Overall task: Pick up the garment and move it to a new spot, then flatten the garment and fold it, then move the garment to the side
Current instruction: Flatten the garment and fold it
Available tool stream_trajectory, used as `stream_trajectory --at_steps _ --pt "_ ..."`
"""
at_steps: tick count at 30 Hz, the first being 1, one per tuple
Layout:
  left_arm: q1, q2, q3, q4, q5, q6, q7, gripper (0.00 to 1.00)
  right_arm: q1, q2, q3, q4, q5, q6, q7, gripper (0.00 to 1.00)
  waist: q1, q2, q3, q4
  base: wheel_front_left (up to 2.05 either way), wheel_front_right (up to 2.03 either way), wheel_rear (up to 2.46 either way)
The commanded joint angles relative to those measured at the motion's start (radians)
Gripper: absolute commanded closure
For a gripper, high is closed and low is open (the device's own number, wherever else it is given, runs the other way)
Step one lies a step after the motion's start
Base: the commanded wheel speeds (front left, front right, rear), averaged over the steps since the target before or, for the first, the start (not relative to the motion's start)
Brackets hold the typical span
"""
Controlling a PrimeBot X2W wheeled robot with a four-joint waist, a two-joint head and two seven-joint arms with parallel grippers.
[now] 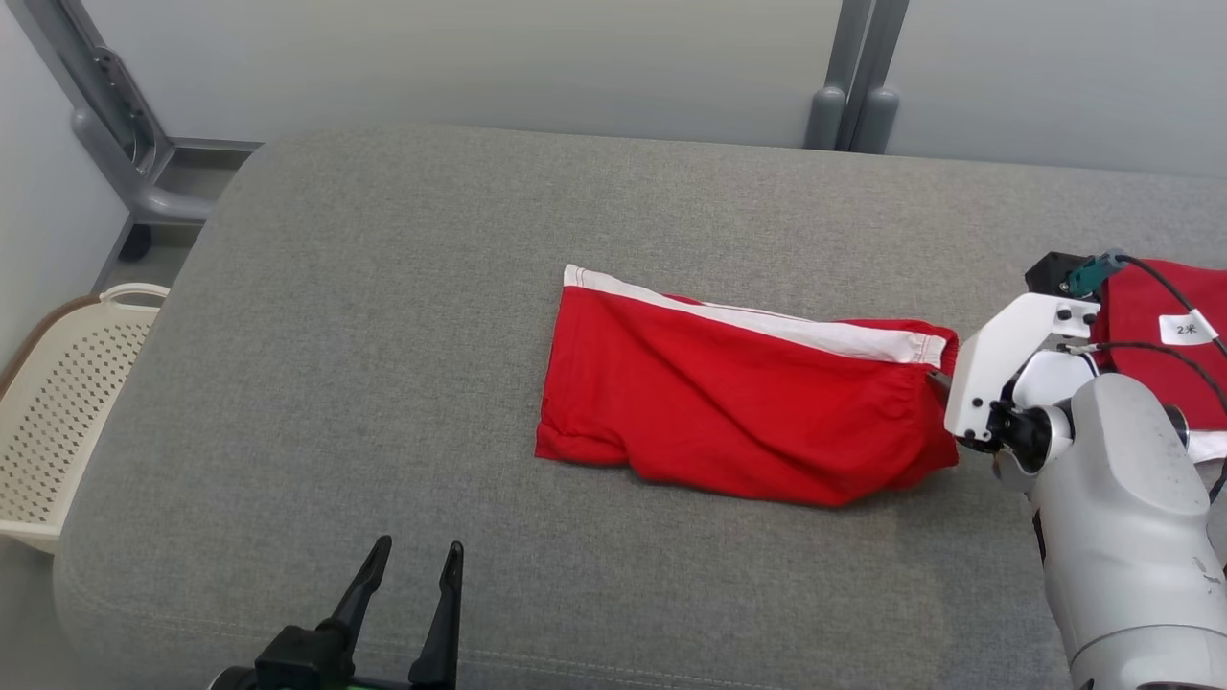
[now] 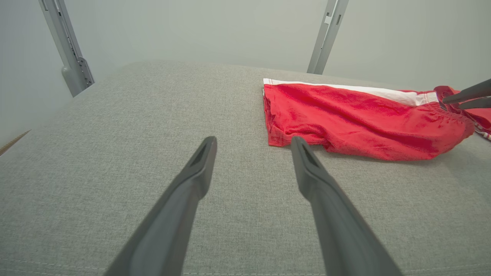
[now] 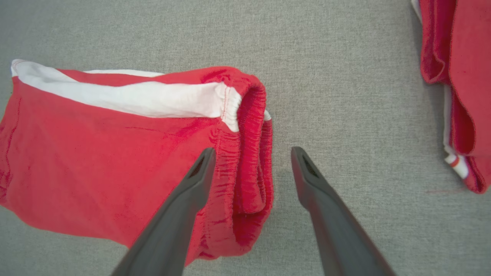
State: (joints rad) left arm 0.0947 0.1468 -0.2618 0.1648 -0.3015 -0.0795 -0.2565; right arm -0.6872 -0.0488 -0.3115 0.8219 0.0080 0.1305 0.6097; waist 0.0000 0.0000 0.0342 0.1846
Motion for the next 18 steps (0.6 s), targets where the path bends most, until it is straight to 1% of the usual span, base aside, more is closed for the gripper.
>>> stream_trajectory --at_steps 1,6,11,12,18 --pt "-0.006 0.004 -0.003 0.001 -0.003 -0.004 -0.005 0.00 -0.007 -0.004 -0.003 0.014 0.004 0.000 -0.002 0.00 0.0000 0.0000 0.000 0.002 0.00 0.00 0.00" --pt "-0.016 0.009 -0.006 0.004 -0.006 -0.006 -0.005 0.00 -0.022 -0.004 -0.024 0.060 -0.033 0.000 -0.003 0.00 0.0000 0.0000 0.010 0.013 0.00 0.00 0.00" --pt "-0.031 -0.002 -0.013 0.009 -0.011 -0.008 -0.007 0.00 -0.045 -0.004 -0.063 0.090 -0.085 0.000 -0.014 0.00 0.0000 0.0000 0.035 0.030 0.00 0.00 0.00" --pt "-0.039 -0.007 -0.015 0.016 -0.013 -0.009 -0.008 0.00 -0.058 -0.004 -0.088 0.107 -0.124 0.000 -0.008 0.00 0.0000 0.0000 0.048 0.039 0.00 0.00 0.00" --pt "-0.050 -0.016 -0.020 0.023 -0.016 -0.013 -0.010 0.00 -0.056 -0.004 -0.150 0.105 -0.229 0.000 0.020 0.00 0.0000 0.0000 0.065 0.056 0.00 0.00 0.00"
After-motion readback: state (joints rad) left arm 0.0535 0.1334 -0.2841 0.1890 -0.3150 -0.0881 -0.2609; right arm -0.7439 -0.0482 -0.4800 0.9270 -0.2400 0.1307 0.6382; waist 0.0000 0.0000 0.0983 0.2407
